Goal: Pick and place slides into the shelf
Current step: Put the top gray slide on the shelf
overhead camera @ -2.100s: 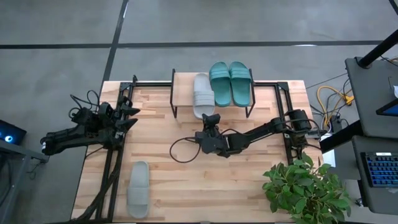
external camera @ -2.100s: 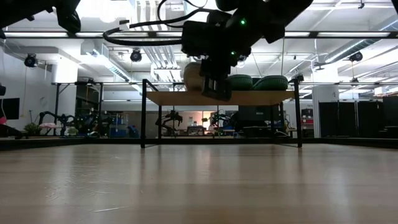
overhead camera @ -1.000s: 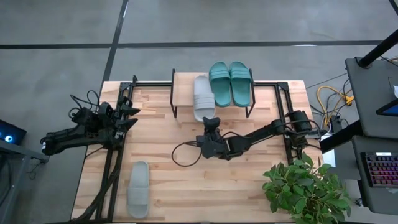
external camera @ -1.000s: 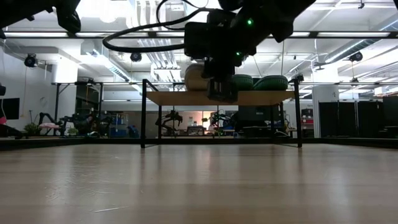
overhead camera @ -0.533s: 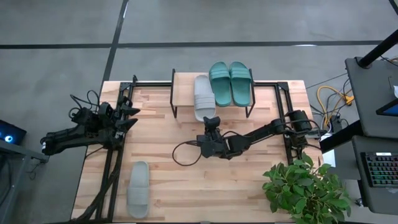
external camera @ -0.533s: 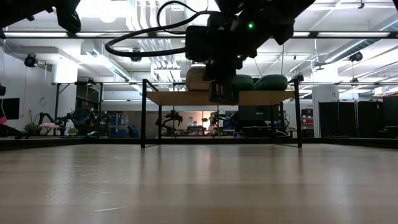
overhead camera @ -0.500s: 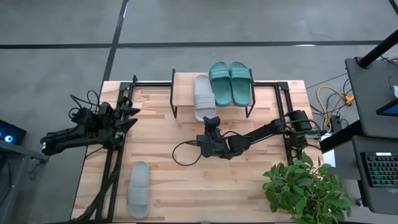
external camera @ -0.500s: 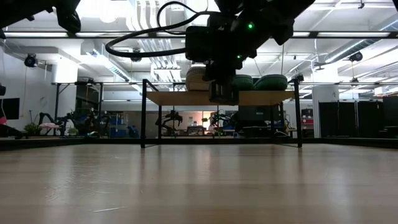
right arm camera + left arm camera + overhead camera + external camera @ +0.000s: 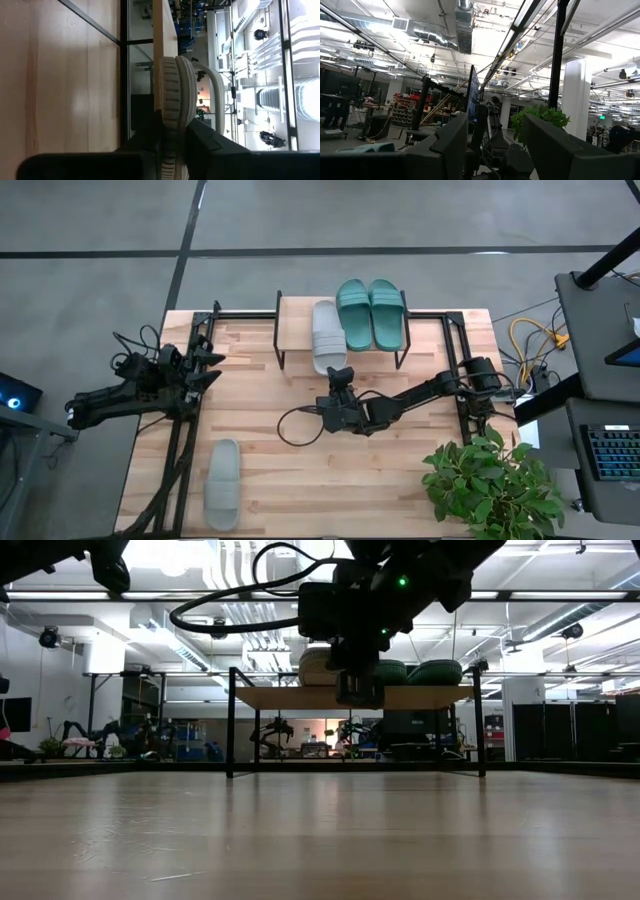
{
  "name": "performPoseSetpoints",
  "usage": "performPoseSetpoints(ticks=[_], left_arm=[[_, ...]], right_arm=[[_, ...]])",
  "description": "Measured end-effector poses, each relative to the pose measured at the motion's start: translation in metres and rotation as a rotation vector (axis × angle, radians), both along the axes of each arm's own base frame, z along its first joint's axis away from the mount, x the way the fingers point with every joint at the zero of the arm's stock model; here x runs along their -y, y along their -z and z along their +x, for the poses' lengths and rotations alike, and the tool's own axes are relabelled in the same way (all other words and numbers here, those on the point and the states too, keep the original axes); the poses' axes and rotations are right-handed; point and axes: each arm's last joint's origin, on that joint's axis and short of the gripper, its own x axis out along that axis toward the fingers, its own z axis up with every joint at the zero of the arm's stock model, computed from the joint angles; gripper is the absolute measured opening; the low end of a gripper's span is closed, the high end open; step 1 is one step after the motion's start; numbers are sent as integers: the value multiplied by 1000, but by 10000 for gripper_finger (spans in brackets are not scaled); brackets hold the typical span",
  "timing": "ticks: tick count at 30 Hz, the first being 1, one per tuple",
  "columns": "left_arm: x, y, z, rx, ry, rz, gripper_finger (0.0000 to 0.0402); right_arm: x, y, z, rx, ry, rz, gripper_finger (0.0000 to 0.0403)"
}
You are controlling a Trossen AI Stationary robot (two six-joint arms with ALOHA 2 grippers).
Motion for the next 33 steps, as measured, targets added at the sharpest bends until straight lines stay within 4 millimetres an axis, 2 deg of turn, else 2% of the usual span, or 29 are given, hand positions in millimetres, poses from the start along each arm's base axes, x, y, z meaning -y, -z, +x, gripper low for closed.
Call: performPoseSetpoints(ticks=[8, 18, 28, 33], left_arm=[[0, 0, 0, 0, 0, 0, 176], [0, 0, 0, -1, 0, 0, 176], [0, 0, 0, -3, 10, 4, 176], [0, 0, 0, -3, 10, 4, 176]], right_arm=[[0, -2, 1, 8, 1, 1, 59], [-2, -18, 9, 66, 5, 13, 116], [-2, -11, 4, 15, 8, 17, 129], [-3, -13, 6, 36, -20, 83, 144]])
